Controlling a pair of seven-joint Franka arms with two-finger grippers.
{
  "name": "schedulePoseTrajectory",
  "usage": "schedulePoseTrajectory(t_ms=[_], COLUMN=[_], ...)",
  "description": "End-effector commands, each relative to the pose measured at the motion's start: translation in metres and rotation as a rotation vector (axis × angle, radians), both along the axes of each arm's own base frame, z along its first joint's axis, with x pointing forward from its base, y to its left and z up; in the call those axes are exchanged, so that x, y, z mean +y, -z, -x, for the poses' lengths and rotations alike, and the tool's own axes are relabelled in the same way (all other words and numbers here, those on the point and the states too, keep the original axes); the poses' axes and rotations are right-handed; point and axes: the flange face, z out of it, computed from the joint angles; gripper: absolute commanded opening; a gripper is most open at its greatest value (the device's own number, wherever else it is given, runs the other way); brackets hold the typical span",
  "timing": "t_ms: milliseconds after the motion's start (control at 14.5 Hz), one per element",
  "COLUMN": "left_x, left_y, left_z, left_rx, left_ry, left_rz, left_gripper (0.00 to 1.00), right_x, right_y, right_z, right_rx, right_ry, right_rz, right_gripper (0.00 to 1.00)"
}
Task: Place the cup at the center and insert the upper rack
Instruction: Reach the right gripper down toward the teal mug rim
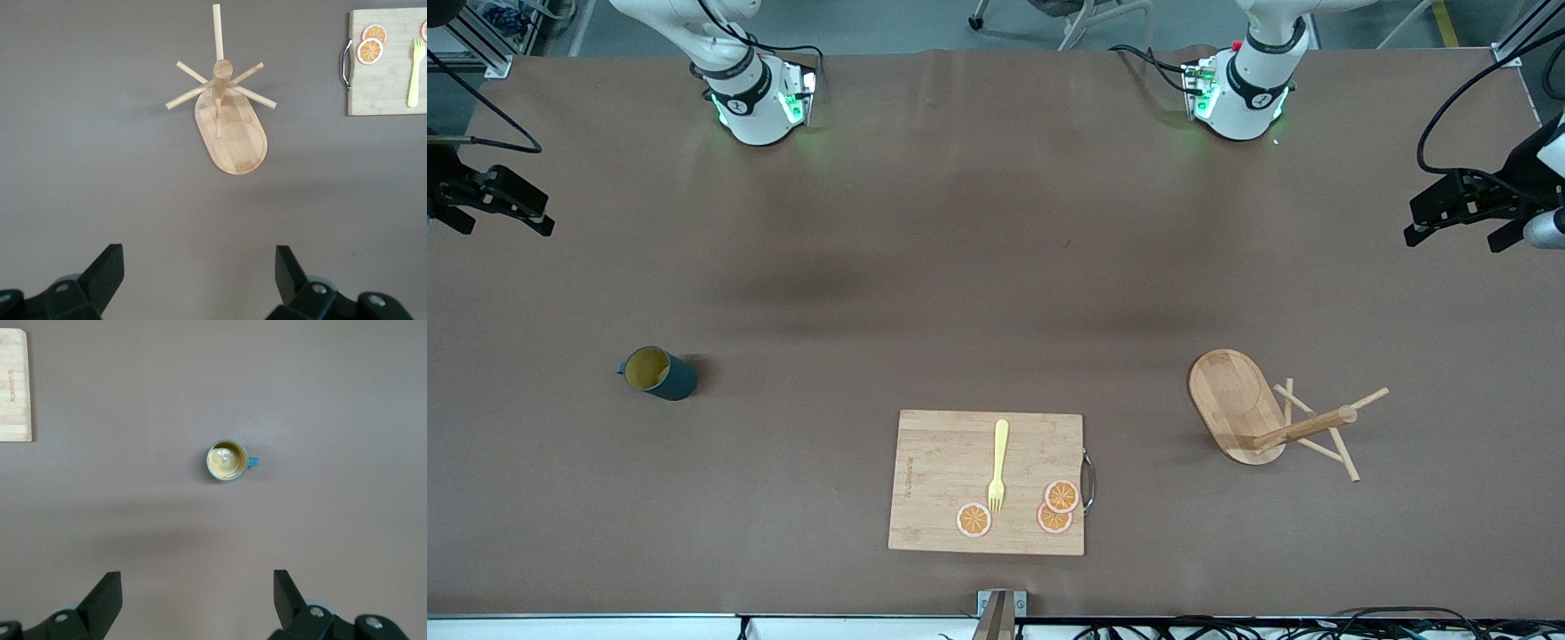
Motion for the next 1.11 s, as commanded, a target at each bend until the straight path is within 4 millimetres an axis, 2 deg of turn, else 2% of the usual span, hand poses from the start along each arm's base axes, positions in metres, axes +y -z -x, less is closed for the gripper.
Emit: schedulePoseTrajectory(t_ms=[0, 622, 1036], left_x=[-0.003, -0.003, -0.003], left_y=[-0.004, -0.004, -0.004], left_z=[0.001, 0.001, 0.001], left_rx=[0.006, 0.007, 0.005], left_ry=[0.009, 0.008, 0.008], left_rz=[-0.002, 0.000, 0.000], left_gripper=[1.00, 1.00, 1.00], right_x=[0.000, -0.003, -0.012], right_y=[-0.002, 0.006, 0.055], right_z=[0.010, 0.006, -0.020], right_rx=[-0.003, 0.012, 0.088], right_ry=[-0.008, -0.002, 0.012], right_rz=[0.014, 0.011, 0.005], right_gripper=[1.00, 1.00, 1.00])
